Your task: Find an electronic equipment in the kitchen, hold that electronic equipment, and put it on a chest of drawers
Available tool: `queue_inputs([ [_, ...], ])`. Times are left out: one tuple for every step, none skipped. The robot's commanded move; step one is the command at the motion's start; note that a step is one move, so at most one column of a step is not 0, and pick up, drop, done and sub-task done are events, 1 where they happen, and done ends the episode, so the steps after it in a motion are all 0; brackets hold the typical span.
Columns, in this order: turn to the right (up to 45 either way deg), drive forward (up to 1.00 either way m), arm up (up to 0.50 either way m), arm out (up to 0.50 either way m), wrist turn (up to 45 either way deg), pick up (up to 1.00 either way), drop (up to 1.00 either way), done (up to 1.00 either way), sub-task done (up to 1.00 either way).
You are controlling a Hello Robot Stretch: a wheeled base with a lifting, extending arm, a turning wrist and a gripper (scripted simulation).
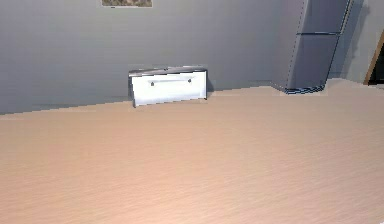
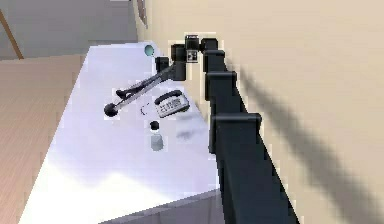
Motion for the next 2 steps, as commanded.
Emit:
queue_inputs([
  [0.0,0.0,0.0,0.0,45.0,0.0,0.0,0.0,0.0],
  [0.0,0.0,0.0,0.0,15.0,0.0,0.0,0.0,0.0],
])
